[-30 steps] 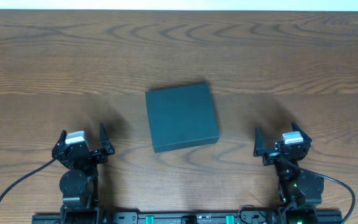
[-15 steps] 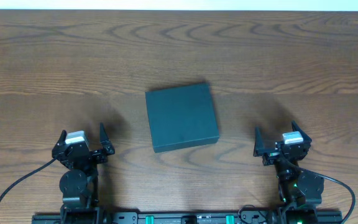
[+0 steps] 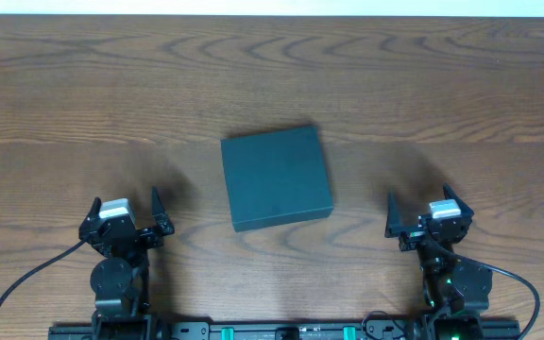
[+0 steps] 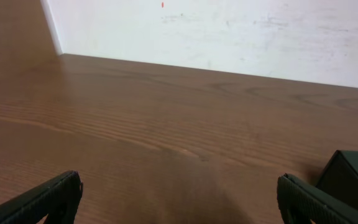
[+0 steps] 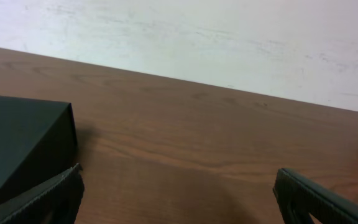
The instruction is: Pack container
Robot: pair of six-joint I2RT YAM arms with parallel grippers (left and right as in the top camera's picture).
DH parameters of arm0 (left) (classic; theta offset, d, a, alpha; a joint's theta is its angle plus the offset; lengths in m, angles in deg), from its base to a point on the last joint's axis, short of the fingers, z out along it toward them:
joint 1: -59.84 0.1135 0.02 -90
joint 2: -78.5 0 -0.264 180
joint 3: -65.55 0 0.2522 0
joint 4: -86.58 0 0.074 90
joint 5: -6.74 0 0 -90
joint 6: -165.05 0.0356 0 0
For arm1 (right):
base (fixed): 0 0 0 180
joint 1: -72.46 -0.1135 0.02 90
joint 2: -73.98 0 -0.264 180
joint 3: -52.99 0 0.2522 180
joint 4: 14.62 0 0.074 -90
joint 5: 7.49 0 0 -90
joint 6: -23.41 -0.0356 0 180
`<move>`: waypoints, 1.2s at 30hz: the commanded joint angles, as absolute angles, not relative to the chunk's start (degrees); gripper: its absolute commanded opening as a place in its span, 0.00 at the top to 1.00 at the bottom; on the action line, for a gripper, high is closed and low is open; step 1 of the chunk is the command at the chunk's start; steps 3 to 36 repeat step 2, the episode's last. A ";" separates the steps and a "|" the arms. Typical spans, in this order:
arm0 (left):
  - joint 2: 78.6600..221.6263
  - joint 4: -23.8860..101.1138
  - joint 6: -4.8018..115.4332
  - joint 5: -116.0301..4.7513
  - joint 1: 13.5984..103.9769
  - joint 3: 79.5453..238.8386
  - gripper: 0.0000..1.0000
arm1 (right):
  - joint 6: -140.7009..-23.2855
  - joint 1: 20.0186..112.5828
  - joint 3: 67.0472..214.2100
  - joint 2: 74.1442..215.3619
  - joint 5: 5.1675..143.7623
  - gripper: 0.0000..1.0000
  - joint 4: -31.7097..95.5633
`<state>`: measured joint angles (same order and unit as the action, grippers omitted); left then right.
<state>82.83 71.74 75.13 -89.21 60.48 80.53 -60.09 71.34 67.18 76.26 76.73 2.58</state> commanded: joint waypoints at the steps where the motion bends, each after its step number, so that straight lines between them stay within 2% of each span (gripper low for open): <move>1: 82.49 69.25 75.89 -89.87 60.68 79.55 0.01 | -59.68 71.78 67.07 76.13 76.49 0.01 2.80; 36: 82.49 69.25 75.89 -89.87 60.68 79.55 0.02 | -59.68 71.78 67.07 76.13 76.49 0.01 2.80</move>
